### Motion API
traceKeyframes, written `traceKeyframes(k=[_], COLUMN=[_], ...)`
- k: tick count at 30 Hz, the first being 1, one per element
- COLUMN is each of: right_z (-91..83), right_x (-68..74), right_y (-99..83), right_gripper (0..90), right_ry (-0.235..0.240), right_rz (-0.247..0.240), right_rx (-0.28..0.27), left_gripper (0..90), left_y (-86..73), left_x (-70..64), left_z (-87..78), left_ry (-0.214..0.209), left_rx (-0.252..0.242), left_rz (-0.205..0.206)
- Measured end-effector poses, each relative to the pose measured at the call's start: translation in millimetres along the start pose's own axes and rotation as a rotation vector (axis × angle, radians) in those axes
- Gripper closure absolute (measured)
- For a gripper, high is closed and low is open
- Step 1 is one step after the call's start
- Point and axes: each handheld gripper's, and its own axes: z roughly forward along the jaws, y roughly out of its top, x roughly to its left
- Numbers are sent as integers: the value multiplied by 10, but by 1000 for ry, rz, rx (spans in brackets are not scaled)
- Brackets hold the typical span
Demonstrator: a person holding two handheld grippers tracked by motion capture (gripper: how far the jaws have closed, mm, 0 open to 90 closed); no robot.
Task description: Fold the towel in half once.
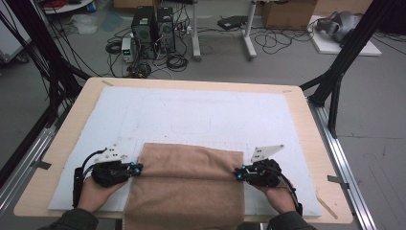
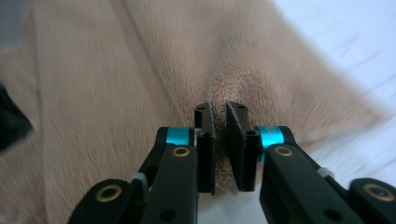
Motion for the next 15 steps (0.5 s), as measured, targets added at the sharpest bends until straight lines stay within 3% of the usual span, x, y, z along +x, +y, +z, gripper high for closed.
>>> traceKeyframes(k=[2,3,7,10,13,15], right_z=[50,47,-89,-148,-95,-7], right_x=[-14,-35,-78,-150,-281,-368], right_y=[-59,-67,36,149,241,289], right_gripper=[742,712,620,590,565,526], right_ry=[16,34,18,-15,-37,-52], right_rz=[15,32,31,27,59,69], right_rx=[21,8,-47,-61,-66,-63], left_gripper=[829,787,610,544,533,524], left_y=[-17,2,169,326,441,465], left_x=[20,35,62,86,152,235], left_z=[6,-8,-78,-76,22,131], left_ry=[-17,-27,-35,-12,35,44], left_rx=[12,4,-45,-72,-70,-63], left_rz=[-9,-15,-26,-2,29,9])
